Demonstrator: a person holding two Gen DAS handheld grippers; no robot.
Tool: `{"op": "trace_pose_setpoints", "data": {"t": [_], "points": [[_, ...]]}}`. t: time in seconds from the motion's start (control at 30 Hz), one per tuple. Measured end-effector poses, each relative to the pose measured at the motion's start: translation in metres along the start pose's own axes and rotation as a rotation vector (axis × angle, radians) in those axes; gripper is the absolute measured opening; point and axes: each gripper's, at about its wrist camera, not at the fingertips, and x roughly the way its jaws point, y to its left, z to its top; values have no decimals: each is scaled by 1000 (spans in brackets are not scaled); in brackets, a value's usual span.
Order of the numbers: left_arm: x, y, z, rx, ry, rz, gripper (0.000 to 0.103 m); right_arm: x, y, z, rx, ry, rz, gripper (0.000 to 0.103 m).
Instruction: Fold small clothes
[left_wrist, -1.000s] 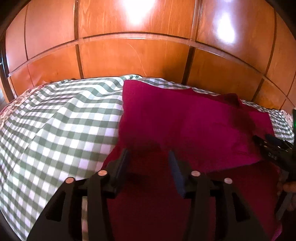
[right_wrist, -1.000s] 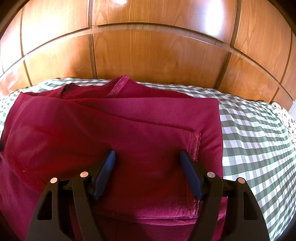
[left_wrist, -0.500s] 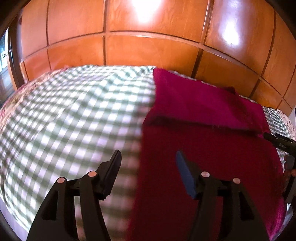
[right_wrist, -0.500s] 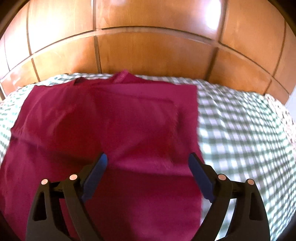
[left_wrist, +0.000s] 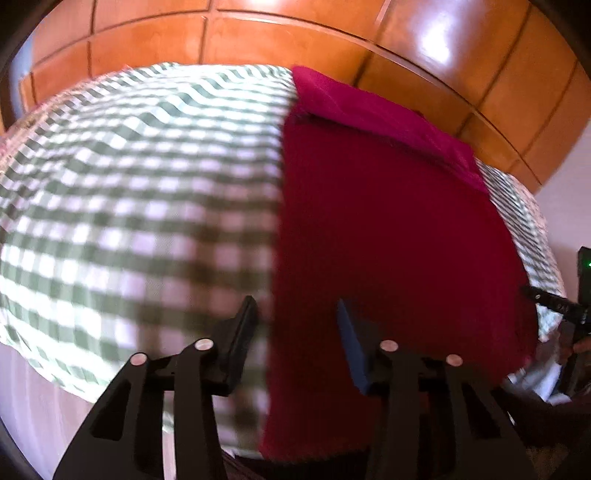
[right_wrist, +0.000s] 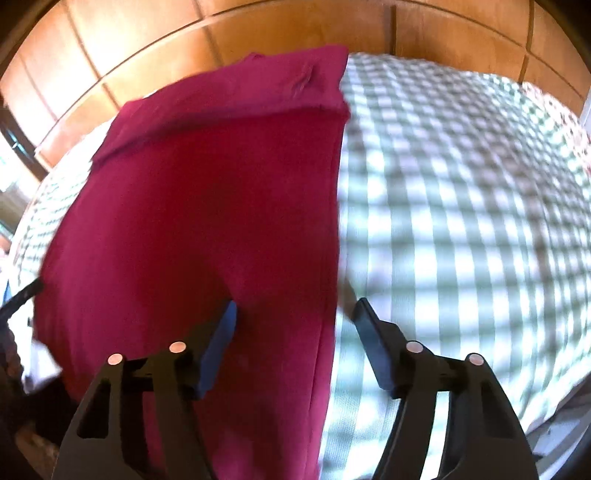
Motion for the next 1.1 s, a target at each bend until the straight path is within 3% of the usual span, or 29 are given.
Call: {"op": "trace_pose_setpoints", "data": {"t": [0.13,0.2,0.23,0.4,0.5,0.6,0.83,0.93,0.97,1.0,1.03,1.07,1.1], "points": [[2,-8,-9,27,40,-39,15,-8,9,-29,-11,67,46,36],[1,-10,-6,36,39,-59,11,-6,15,-36,-33,100,70,14],[0,-11,-4,32,37,-74,11,-8,18,-35,-40,98,76,10],[-16,-2,26,-71,-15,-235,10,-33,13,3,22,-37,167,9],[-17,-1,48,-101,-56,-284,10,-36,7,36,59,-106,188,9],[-5,-4,79,-109,-81,-300,10,-21,-5,70,97,-129,170,9],[48,-8,155,-142,-79,-233,10,22,-18,122,139,-109,111,9],[66,-3,182,-177,-81,-206,18,30,-24,138,176,-118,135,10],[68,1,186,-196,-88,-194,40,30,-25,142,185,-124,156,20],[67,8,188,-225,-98,-178,53,28,-29,144,206,-130,198,47],[65,16,189,-260,-124,-175,62,23,-34,143,231,-145,221,62],[63,22,188,-278,-136,-180,62,17,-38,141,259,-176,212,88],[61,30,186,-288,-138,-180,62,9,-43,138,277,-212,204,89]]}}
